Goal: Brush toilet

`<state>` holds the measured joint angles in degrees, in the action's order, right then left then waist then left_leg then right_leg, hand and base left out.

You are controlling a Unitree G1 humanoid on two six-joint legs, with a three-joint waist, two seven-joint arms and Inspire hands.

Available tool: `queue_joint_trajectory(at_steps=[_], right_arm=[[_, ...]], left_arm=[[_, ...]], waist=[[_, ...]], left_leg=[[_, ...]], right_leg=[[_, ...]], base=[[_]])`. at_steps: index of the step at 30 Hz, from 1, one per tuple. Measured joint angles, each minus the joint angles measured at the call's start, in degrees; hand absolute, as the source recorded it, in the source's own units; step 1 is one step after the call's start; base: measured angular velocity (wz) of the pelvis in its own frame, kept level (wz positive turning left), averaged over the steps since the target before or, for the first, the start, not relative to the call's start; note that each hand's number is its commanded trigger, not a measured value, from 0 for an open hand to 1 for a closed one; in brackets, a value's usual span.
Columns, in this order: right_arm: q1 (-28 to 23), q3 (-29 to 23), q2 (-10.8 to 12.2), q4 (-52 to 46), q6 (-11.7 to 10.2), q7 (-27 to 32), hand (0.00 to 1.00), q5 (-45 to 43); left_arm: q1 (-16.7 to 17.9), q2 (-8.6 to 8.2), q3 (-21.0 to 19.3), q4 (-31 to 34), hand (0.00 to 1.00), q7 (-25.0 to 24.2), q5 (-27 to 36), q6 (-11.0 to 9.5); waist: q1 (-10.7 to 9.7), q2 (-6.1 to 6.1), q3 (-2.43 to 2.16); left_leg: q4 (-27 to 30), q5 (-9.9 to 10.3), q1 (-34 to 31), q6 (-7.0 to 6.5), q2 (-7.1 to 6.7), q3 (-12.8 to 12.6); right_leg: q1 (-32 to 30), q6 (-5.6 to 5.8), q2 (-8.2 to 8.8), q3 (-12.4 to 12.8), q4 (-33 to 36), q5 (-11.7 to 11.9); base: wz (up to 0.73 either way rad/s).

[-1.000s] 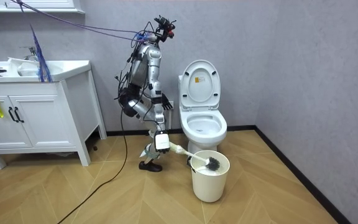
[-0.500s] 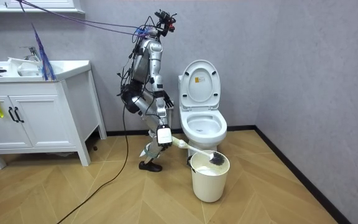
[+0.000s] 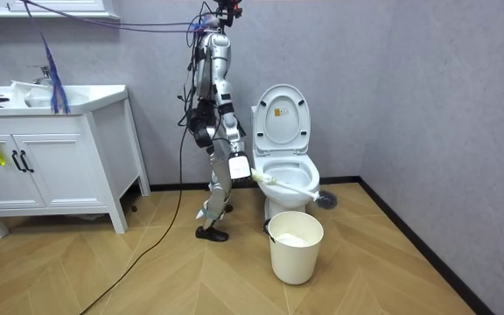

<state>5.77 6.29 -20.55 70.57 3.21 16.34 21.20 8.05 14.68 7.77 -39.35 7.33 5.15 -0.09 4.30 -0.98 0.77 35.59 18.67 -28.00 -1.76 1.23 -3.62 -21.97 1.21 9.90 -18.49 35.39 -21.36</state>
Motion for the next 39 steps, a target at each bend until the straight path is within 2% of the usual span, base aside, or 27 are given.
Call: queue_joint_trajectory(at_steps=[3,7,9,12,15,17,19,21,25,27,30,32,37,39], right_arm=[[-3.75,-0.13,0.68,-3.48,-0.11,0.15,1.00,-6.27],[-5.46,0.07,1.10,-4.64,-0.20,0.38,1.00,-11.79],[-6.98,0.04,1.38,-5.16,-0.18,1.13,1.00,-17.72],[-8.87,-0.07,1.39,-6.44,-0.67,1.36,1.00,-25.83],[-10.99,-0.09,1.98,-7.83,-0.75,1.67,1.00,-30.81],[-12.03,-0.07,2.28,-8.25,-1.31,1.75,1.00,-33.77],[-12.28,0.38,2.36,-8.15,-1.90,1.79,1.00,-36.38],[-12.67,1.53,2.49,-6.83,-2.72,1.81,1.00,-38.72],[-12.91,1.58,3.26,-4.88,-3.30,1.80,1.00,-41.38],[-13.60,2.13,3.28,-3.35,-3.98,1.80,1.00,-42.28],[-13.95,2.52,3.53,-2.48,-3.82,1.24,1.00,-44.82],[-13.65,2.55,3.51,-1.72,-4.13,0.80,1.00,-46.45],[-12.13,2.50,3.46,1.20,-4.83,-0.33,1.00,-47.15],[-11.33,2.68,3.37,1.39,-5.01,-0.35,1.00,-48.84]], left_arm=[[3.34,0.07,-1.56,0.81,0.00,0.00,-1.14,-0.30],[8.00,-0.04,-3.02,4.53,0.00,0.00,-2.72,-0.42],[9.97,0.04,-3.39,6.48,0.00,0.00,-3.74,-0.83],[13.33,0.03,-3.74,8.46,0.00,0.00,-3.74,-0.94],[15.01,-0.37,-5.29,9.07,0.00,0.01,-7.77,-1.23],[15.29,-0.75,-7.39,9.21,0.00,0.02,-10.49,-1.27],[15.63,-1.10,-9.07,9.96,0.00,1.33,-12.16,-1.55],[16.64,-3.00,-11.32,12.80,0.00,5.77,-16.46,-2.19],[19.05,-4.07,-11.52,20.53,0.00,10.13,-22.86,-3.01],[19.31,-4.08,-11.49,24.92,0.00,11.93,-27.13,-3.44],[18.95,-4.06,-11.26,29.31,0.00,12.59,-32.05,-4.32],[18.77,-3.88,-10.27,31.38,0.00,13.44,-33.19,-4.72],[14.13,-3.81,-9.08,31.95,0.00,15.47,-38.93,-5.84],[12.36,-3.66,-8.40,31.95,0.00,17.08,-41.20,-6.81]], waist=[[-0.37,-0.57,-0.22],[0.07,-1.08,-0.52],[0.49,-1.50,-0.58],[0.70,-1.45,-0.59],[1.12,-1.63,-0.58],[2.18,-1.66,-0.54],[3.22,-1.67,-0.51],[4.16,-1.66,-0.49],[4.21,-1.64,-0.31],[4.53,-1.85,-0.21],[4.84,-2.21,-0.15],[4.55,-2.23,-0.16],[3.94,-1.93,-0.21],[3.91,-1.73,0.02]], left_leg=[[-3.07,-0.49,4.64,0.41,-0.20,0.44],[-5.14,-0.81,8.19,0.89,0.08,0.98],[-6.10,-1.02,9.70,1.21,-0.06,1.88],[-7.73,-1.50,12.40,1.41,-0.10,3.42],[-8.31,-1.78,14.07,1.57,-0.36,4.96],[-9.04,-1.94,14.86,1.65,-0.78,5.04],[-9.70,-2.24,15.00,1.67,-0.95,5.11],[-9.79,-2.44,15.07,1.65,-0.98,5.29],[-9.88,-2.65,15.23,1.62,-1.10,6.30],[-9.89,-2.85,14.95,1.65,-1.32,6.91],[-10.06,-3.18,14.76,1.71,-1.69,7.55],[-9.94,-3.20,14.52,1.71,-1.96,7.90],[-8.91,-3.23,13.81,1.73,-1.91,8.44],[-8.48,-3.23,13.44,1.73,-1.74,8.46]], right_leg=[[5.22,0.20,-0.40,-1.31,-3.36,0.45],[9.88,0.21,-1.60,-2.64,-7.28,1.39],[12.19,0.13,-2.19,-3.85,-9.50,2.02],[16.74,0.31,-3.14,-5.71,-13.41,3.20],[19.53,0.34,-3.10,-7.61,-14.76,3.35],[20.03,0.34,-3.10,-7.40,-14.79,3.35],[20.16,0.34,-3.05,-7.73,-14.85,3.35],[20.42,0.34,-2.94,-8.11,-14.86,3.35],[21.46,0.42,-2.78,-9.16,-15.64,3.31],[21.53,0.49,-2.40,-9.85,-15.82,3.25],[21.44,0.56,-2.36,-10.01,-15.82,3.19],[21.30,0.56,-2.38,-10.08,-15.77,3.19],[20.96,0.56,-2.94,-9.95,-15.77,3.19],[20.50,0.54,-3.00,-9.86,-15.70,3.20]], base=[[0.15],[0.07],[0.17],[0.25],[0.31],[0.07],[0.05],[0.09],[0.18],[0.14],[0.10],[0.02],[0.04],[0.00]])
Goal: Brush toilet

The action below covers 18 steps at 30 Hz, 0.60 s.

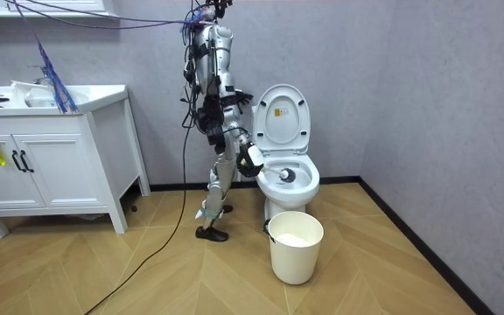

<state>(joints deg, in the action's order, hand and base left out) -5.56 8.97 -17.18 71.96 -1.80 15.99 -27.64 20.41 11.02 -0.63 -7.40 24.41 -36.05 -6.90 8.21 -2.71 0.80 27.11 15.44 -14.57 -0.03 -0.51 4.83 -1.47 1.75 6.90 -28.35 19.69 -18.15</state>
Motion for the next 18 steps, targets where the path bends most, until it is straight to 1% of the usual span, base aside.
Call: queue_joint_trajectory(at_steps=[1,2,3,4,5,6,8,10,12,14,15,16,17,18], right_arm=[[-0.01,0.22,-0.06,0.28,-0.04,-0.03,1.00,-0.60],[0.40,1.08,-0.23,0.92,-0.03,-0.18,1.00,-2.15],[1.22,1.64,-0.43,1.48,-0.05,-0.74,1.00,-3.78],[1.73,1.78,-0.51,1.54,-0.03,-1.06,1.00,-4.59],[2.50,2.32,-0.63,1.60,-0.03,-1.63,1.00,-6.41],[3.19,2.32,-0.67,1.65,-0.06,-2.24,1.00,-8.40],[4.70,2.89,-1.12,1.56,-0.13,-2.53,1.00,-10.92],[6.43,3.62,-1.34,1.56,-0.08,-2.52,1.00,-12.06],[8.59,5.33,-1.55,1.70,-0.05,-2.36,1.00,-13.17],[10.46,5.87,-1.70,1.91,0.08,-2.33,1.00,-13.34],[11.92,6.60,-1.95,1.86,0.09,-2.30,1.00,-13.57],[12.78,7.10,-2.18,1.88,0.07,-2.28,1.00,-13.67],[14.30,7.97,-2.87,1.87,0.04,-2.21,1.00,-13.94],[15.42,8.09,-3.65,1.80,0.05,-2.13,1.00,-14.45]], left_arm=[[-0.49,0.04,0.28,0.00,0.00,0.30,-0.46,-0.11],[-1.77,0.30,1.18,-0.03,0.00,0.94,-0.82,-0.35],[-3.09,0.60,2.20,-0.07,0.00,1.64,-1.19,-0.79],[-3.68,0.84,2.76,-0.20,0.00,2.01,-1.26,-1.11],[-4.75,1.43,3.75,-0.79,0.00,2.42,-1.29,-1.84],[-5.63,1.65,4.44,-1.72,0.00,2.61,-1.30,-2.27],[-7.38,1.73,5.91,-3.57,0.00,2.66,-1.30,-2.26],[-8.91,1.77,7.33,-4.69,0.00,2.66,-1.13,-2.27],[-11.48,2.70,9.80,-6.98,0.00,2.57,-1.17,-2.28],[-13.47,3.44,10.85,-9.67,0.00,2.31,-1.19,-2.33],[-14.72,3.79,11.05,-11.53,0.00,2.28,-1.14,-2.34],[-15.27,3.87,11.07,-12.17,0.00,2.28,-1.16,-2.34],[-16.38,3.88,11.12,-13.06,0.00,2.33,-1.17,-2.51],[-17.55,3.89,11.13,-13.96,0.00,2.43,-1.11,-3.40]], waist=[[0.01,0.06,0.00],[-0.14,0.27,0.13],[-0.09,0.49,0.20],[-0.05,0.62,0.25],[-0.16,0.79,0.25],[-0.18,0.72,0.31],[-0.17,0.58,0.39],[-0.23,0.67,0.41],[-0.15,0.25,0.70],[-0.07,0.21,0.74],[0.15,0.11,0.82],[0.28,0.04,0.91],[0.68,-0.06,1.00],[1.53,-0.06,1.11]], left_leg=[[0.07,0.00,-0.20,0.00,0.01,-0.01],[0.23,0.00,-0.67,0.00,0.03,-0.06],[0.29,0.00,-1.21,0.00,-0.15,-0.11],[0.30,0.00,-1.39,0.00,-0.17,-0.14],[0.35,-0.03,-1.87,-0.01,-0.19,-0.07],[0.30,-0.27,-2.14,-0.06,-0.15,-0.01],[0.28,-0.44,-2.88,-0.18,-0.16,-0.19],[0.43,-0.60,-3.80,-0.28,-0.23,-0.30],[1.30,-0.65,-5.34,-0.36,-0.20,-0.02],[2.49,-0.65,-6.88,-0.36,0.01,0.03],[2.69,-0.65,-7.67,-0.37,0.11,-0.10],[2.78,-0.65,-8.05,-0.37,0.16,-0.19],[3.02,-0.70,-8.98,-0.46,0.27,-0.56],[3.26,-0.78,-9.76,-0.59,0.50,-1.34]], right_leg=[[-0.21,0.00,-0.01,0.01,0.03,0.00],[-0.60,-0.06,-0.07,0.02,0.12,0.03],[-0.85,-0.13,-0.09,0.06,0.42,0.07],[-1.10,-0.14,-0.02,0.02,0.67,0.08],[-1.78,-0.14,0.16,0.00,1.20,0.08],[-2.33,-0.14,0.34,0.32,1.53,0.08],[-3.64,-0.14,0.89,0.72,2.48,0.08],[-4.73,-0.14,0.97,0.74,3.00,0.08],[-5.80,-0.22,0.80,0.72,3.03,0.12],[-6.66,-0.44,0.63,0.52,3.07,0.29],[-7.67,-0.51,0.85,0.85,3.53,0.35],[-8.33,-0.51,0.89,1.21,4.09,0.35],[-9.67,-0.52,0.93,1.52,4.90,0.35],[-10.64,-0.67,0.93,1.60,5.23,0.44]], base=[[0.00],[0.00],[0.00],[0.00],[0.00],[-0.05],[-0.09],[-0.03],[0.06],[0.03],[-0.07],[-0.13],[-0.17],[-0.17]])
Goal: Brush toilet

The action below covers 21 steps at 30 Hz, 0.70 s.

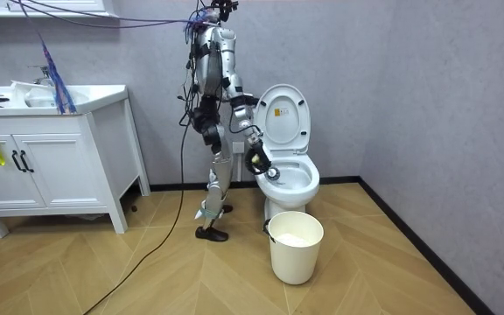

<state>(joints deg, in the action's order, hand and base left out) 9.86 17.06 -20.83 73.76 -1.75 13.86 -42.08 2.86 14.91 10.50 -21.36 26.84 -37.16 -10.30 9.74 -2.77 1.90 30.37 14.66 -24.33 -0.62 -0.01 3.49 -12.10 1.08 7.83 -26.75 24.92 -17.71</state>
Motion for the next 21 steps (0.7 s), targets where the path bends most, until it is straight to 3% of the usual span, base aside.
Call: queue_joint_trajectory(at_steps=[4,6,13,16,18,21], right_arm=[[2.76,1.99,-2.54,-0.78,0.46,0.49,1.00,-1.74],[4.82,2.43,-4.14,-0.83,0.61,0.51,1.00,-3.11],[10.03,6.62,-8.78,-2.27,2.17,0.48,1.00,-3.86],[12.33,7.63,-9.75,-2.70,2.99,0.60,1.00,-4.09],[13.74,7.83,-10.14,-2.86,3.27,1.19,1.00,-4.38],[15.11,8.77,-10.35,-2.85,4.43,2.25,1.00,-5.38]], left_arm=[[-3.05,0.65,1.06,-2.75,0.00,0.16,0.11,-1.02],[-5.12,1.23,2.17,-4.54,0.00,1.00,0.15,-2.49],[-8.71,2.34,5.01,-5.45,0.00,0.46,0.44,-2.78],[-9.85,5.24,6.24,-4.88,0.00,0.81,0.41,-3.08],[-10.36,7.15,7.06,-4.22,0.00,1.46,0.37,-3.10],[-10.97,8.21,7.89,-4.10,0.00,2.80,0.34,-3.07]], waist=[[0.93,0.24,0.30],[1.81,0.43,0.44],[4.49,0.35,1.06],[4.68,-0.27,1.48],[4.57,-0.22,1.52],[4.62,-0.26,1.55]], left_leg=[[1.13,-0.07,-2.53,-0.09,0.24,-0.11],[1.45,-0.45,-4.63,-0.28,0.15,-0.28],[1.14,-2.09,-9.19,-1.08,-0.79,-1.90],[1.52,-2.57,-11.43,-1.31,-0.91,-2.69],[2.39,-2.76,-13.54,-1.40,-0.85,-2.74],[2.90,-2.94,-15.01,-1.61,-0.86,-2.82]], right_leg=[[-2.40,-0.17,0.11,-0.02,1.36,0.11],[-5.17,-0.19,1.09,-0.04,3.16,0.10],[-12.46,-0.48,3.35,2.00,8.03,-0.09],[-15.53,-0.64,4.13,2.68,9.92,-0.18],[-17.53,-0.91,4.22,2.77,10.62,-0.08],[-18.97,-1.19,4.40,2.77,10.98,0.08]], base=[[-0.02],[-0.06],[-0.08],[-0.07],[-0.02],[-0.01]])
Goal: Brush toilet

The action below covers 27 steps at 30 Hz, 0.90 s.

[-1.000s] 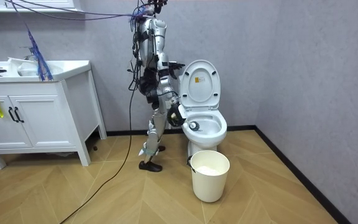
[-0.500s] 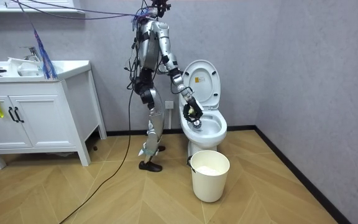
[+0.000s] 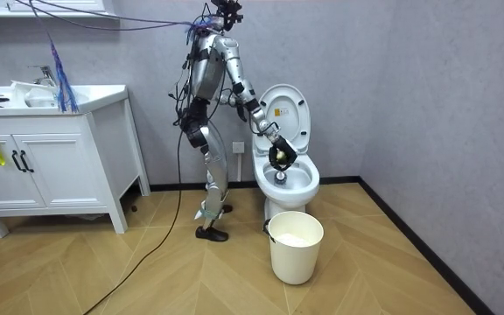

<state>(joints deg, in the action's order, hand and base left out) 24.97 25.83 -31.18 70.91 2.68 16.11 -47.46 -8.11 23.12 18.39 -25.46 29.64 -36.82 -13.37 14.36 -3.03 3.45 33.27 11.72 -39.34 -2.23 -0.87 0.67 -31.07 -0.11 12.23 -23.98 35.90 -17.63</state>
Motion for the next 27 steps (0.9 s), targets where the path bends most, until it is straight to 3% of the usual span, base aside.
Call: queue_joint_trajectory(at_steps=[5,11,17,22,24,27], right_arm=[[2.51,0.07,-1.08,0.18,1.88,2.35,1.00,-3.87],[4.21,1.56,-2.58,-0.04,4.93,5.86,1.00,-8.16],[-0.45,4.13,-2.52,-4.56,7.72,9.04,1.00,-9.04],[-4.90,3.79,-0.05,-10.32,11.15,9.17,1.00,-9.20],[-7.43,2.72,1.82,-13.07,12.48,8.70,1.00,-9.25],[-10.14,1.98,4.33,-14.56,13.73,8.80,1.00,-9.10]], left_arm=[[-0.19,0.36,0.70,1.02,0.00,1.90,-0.07,0.70],[-0.29,0.26,1.47,3.18,0.00,3.15,-0.04,2.35],[0.05,-0.22,2.72,3.05,0.00,4.95,0.40,4.50],[1.23,-1.06,3.16,3.13,0.00,5.47,1.19,6.01],[2.60,-1.64,3.09,3.24,0.00,6.48,1.21,7.48],[4.60,-2.31,3.04,2.96,0.00,8.65,1.35,9.27]], waist=[[0.15,0.45,0.01],[0.35,2.62,0.03],[0.03,4.89,-0.05],[-0.40,5.53,-0.43],[-1.48,6.03,-0.94],[-3.12,6.50,-1.29]], left_leg=[[0.65,-0.17,-2.32,-0.24,-0.10,-0.37],[2.03,-0.36,-6.07,-0.61,-0.42,-1.00],[2.08,-0.42,-6.44,-0.71,-0.39,-1.50],[1.66,-0.41,-5.41,-0.68,0.18,-1.62],[0.80,-0.45,-4.62,-0.58,0.38,-1.61],[0.09,-0.50,-3.28,-0.50,0.25,-2.17]], right_leg=[[-2.45,-0.15,0.59,-0.09,0.98,0.09],[-7.00,-0.19,1.84,-0.11,4.02,0.06],[-6.95,-0.35,1.68,-0.31,2.67,-0.09],[-5.69,-0.21,0.26,0.07,1.33,0.02],[-4.80,-0.08,-0.38,0.17,0.15,0.14],[-3.66,-0.05,-0.43,0.29,-0.19,0.17]], base=[[-0.02],[-0.01],[-0.02],[-0.01],[0.00],[-0.01]])
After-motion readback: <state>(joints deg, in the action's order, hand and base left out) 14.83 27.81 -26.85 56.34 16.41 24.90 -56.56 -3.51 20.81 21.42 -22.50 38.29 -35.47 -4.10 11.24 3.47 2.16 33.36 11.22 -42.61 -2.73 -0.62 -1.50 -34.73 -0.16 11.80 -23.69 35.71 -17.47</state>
